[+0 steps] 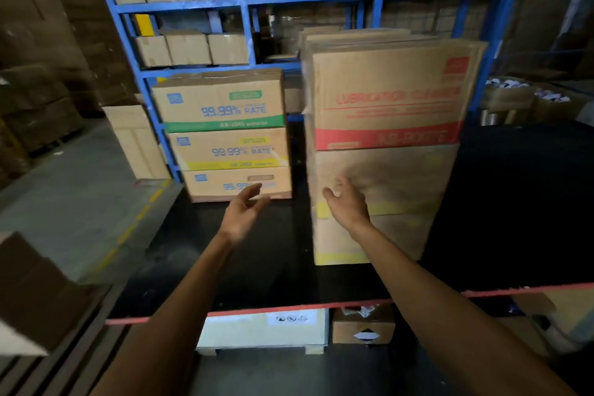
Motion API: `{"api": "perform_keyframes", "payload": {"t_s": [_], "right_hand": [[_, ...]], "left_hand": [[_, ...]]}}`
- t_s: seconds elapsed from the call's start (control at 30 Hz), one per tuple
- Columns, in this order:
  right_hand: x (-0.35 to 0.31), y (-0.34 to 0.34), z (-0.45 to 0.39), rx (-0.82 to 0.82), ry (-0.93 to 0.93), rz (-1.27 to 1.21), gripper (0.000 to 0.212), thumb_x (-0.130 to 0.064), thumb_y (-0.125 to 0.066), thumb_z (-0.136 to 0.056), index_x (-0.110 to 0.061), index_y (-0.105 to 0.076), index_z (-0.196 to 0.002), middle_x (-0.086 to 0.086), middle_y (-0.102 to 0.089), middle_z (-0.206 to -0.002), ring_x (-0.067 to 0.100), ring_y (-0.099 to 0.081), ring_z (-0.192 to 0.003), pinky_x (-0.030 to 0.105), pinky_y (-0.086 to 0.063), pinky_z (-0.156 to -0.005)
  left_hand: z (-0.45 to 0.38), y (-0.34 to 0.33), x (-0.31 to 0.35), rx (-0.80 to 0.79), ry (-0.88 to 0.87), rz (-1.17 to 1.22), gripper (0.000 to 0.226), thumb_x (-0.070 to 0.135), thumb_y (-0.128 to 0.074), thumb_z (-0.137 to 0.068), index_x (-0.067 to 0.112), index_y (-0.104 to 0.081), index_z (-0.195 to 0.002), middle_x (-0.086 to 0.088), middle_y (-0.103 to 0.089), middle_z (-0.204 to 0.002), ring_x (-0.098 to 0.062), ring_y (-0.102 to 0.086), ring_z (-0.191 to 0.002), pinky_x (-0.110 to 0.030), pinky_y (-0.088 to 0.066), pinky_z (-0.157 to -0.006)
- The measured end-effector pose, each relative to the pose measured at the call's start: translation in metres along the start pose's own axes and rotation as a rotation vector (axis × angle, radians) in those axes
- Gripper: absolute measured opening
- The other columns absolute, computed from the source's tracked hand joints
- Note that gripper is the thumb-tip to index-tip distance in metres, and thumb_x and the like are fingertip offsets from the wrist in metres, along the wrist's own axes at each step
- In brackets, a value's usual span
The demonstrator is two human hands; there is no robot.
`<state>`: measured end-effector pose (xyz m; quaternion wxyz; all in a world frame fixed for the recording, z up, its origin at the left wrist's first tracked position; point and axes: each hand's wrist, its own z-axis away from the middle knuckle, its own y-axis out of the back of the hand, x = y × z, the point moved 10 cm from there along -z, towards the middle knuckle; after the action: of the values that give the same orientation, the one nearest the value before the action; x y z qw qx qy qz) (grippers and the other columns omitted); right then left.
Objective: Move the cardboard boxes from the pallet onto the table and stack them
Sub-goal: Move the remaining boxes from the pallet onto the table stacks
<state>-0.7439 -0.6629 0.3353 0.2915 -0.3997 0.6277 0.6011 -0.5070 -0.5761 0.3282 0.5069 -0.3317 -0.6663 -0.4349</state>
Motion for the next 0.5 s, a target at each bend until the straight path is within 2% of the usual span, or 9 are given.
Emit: {"api": "perform_keyframes", "payload": {"t_s": [0.07,0.17,0.23,0.3,0.37,0.5], "right_hand": [[-0.027,-0.044,0.021,-0.059,0.050,0.025,0.044,-0.037,-0.055,-0.097,-0.019,-0.051,-0.137,0.004,-0.059,-0.135,0.027,-0.056,-0.122,0.035,-0.046,-0.096],[-0.066,-0.125,0.057,-0.177,0.113,0.021,0.038,-0.036,-0.056,-0.096,-0.020,-0.055,-0.131,0.002,-0.063,-0.130,0.025,-0.060,-0.117,0.037,-0.048,-0.098],[-0.090,-0.176,0.075,-0.237,0.138,0.012,0.038,-0.034,-0.058,-0.096,-0.017,-0.057,-0.131,0.003,-0.065,-0.128,0.024,-0.061,-0.116,0.036,-0.047,-0.099],[-0.115,-0.233,0.098,-0.309,0.152,0.016,0.039,-0.032,-0.059,-0.097,-0.015,-0.057,-0.132,0.004,-0.066,-0.126,0.023,-0.061,-0.116,0.034,-0.047,-0.099],[-0.136,-0.277,0.114,-0.377,0.165,0.013,0.040,-0.031,-0.059,-0.097,-0.015,-0.056,-0.133,0.005,-0.066,-0.126,0.023,-0.060,-0.117,0.032,-0.046,-0.100],[-0.181,-0.370,0.133,-0.506,0.223,0.053,0.041,-0.034,-0.058,-0.097,-0.017,-0.055,-0.134,0.004,-0.065,-0.129,0.023,-0.059,-0.120,0.034,-0.046,-0.101]], "left_hand": [[0.019,0.050,-0.022,0.068,0.026,-0.032,0.040,0.020,-0.066,-0.095,0.014,-0.058,-0.134,-0.004,-0.064,-0.116,-0.023,-0.062,-0.114,-0.038,-0.049,-0.104],[0.049,0.141,-0.053,0.175,0.058,-0.095,0.037,0.018,-0.068,-0.093,0.009,-0.062,-0.129,-0.007,-0.066,-0.111,-0.024,-0.064,-0.109,-0.030,-0.049,-0.096],[0.065,0.196,-0.072,0.235,0.076,-0.126,0.042,0.024,-0.072,-0.089,0.008,-0.063,-0.127,-0.007,-0.069,-0.112,-0.022,-0.065,-0.106,-0.031,-0.050,-0.095],[0.084,0.256,-0.095,0.295,0.122,-0.135,0.046,0.030,-0.073,-0.085,0.009,-0.064,-0.125,-0.013,-0.070,-0.117,-0.022,-0.066,-0.106,-0.037,-0.051,-0.098],[0.095,0.298,-0.117,0.322,0.178,-0.131,0.041,0.021,-0.071,-0.090,0.007,-0.062,-0.128,-0.016,-0.068,-0.121,-0.024,-0.065,-0.107,-0.041,-0.051,-0.101],[0.109,0.381,-0.141,0.390,0.215,-0.156,0.044,0.022,-0.070,-0.091,0.008,-0.060,-0.131,-0.014,-0.066,-0.123,-0.027,-0.063,-0.115,-0.042,-0.051,-0.102]]}}
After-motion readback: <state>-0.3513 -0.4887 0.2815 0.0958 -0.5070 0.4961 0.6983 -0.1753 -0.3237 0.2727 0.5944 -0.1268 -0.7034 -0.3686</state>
